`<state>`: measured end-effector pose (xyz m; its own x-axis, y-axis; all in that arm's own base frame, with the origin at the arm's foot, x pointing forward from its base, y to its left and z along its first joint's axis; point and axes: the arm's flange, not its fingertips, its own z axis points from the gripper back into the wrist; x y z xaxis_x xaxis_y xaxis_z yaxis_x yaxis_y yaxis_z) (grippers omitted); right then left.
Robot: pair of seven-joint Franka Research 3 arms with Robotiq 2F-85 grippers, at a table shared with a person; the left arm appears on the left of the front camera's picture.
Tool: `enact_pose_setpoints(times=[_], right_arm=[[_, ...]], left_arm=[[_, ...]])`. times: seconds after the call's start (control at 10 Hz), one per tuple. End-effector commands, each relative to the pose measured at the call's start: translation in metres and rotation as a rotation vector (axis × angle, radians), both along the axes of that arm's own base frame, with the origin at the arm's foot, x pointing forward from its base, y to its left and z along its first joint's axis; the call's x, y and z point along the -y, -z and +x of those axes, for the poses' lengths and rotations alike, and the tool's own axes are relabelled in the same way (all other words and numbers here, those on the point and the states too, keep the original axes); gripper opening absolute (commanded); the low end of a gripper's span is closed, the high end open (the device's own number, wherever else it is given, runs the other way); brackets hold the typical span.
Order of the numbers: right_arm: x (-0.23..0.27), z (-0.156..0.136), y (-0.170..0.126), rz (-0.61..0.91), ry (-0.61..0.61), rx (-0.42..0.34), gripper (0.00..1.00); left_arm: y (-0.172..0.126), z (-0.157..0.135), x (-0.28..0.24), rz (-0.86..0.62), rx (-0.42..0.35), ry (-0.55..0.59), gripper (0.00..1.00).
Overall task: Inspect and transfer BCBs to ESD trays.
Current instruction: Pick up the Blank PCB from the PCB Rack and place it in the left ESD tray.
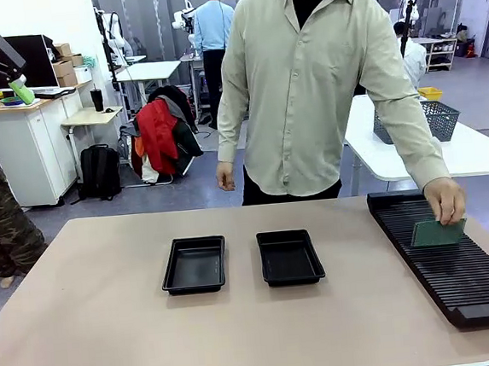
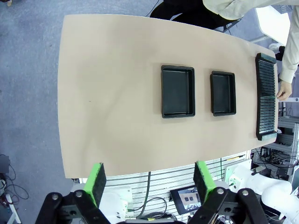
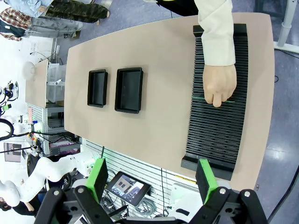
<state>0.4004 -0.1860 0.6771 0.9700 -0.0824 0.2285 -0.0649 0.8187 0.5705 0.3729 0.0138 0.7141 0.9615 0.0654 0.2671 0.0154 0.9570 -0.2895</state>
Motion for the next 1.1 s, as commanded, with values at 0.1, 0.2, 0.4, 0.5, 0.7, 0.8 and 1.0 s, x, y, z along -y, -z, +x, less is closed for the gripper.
enact_pose_setpoints(times=[0.1, 0.2, 0.4, 0.5, 0.7, 0.8, 1.0], right_arm=[[0.0000, 0.0000, 0.0004, 0.000, 0.000, -0.001, 1.00], [0.0000, 0.0000, 0.0004, 0.000, 0.000, -0.001, 1.00], [0.0000, 0.0000, 0.0004, 0.000, 0.000, -0.001, 1.00], [0.0000, 0.0000, 0.0004, 0.000, 0.000, -0.001, 1.00], [0.0000, 0.0000, 0.0004, 0.000, 0.000, -0.001, 1.00], [0.0000, 0.0000, 0.0004, 0.000, 0.000, -0.001, 1.00], [0.0000, 0.0000, 0.0004, 0.000, 0.000, -0.001, 1.00]], left_arm=[[-0.0001, 0.0001, -0.0007, 0.000, 0.000, -0.006, 1.00], [-0.0001, 0.0001, -0.0007, 0.000, 0.000, -0.006, 1.00], [-0.0001, 0.0001, -0.0007, 0.000, 0.000, -0.006, 1.00], [-0.0001, 0.0001, -0.0007, 0.000, 0.000, -0.006, 1.00], [-0.0001, 0.0001, -0.0007, 0.000, 0.000, -0.006, 1.00], [-0.0001, 0.0001, -0.0007, 0.000, 0.000, -0.006, 1.00], [-0.0001, 0.0001, -0.0007, 0.000, 0.000, -0.006, 1.00]])
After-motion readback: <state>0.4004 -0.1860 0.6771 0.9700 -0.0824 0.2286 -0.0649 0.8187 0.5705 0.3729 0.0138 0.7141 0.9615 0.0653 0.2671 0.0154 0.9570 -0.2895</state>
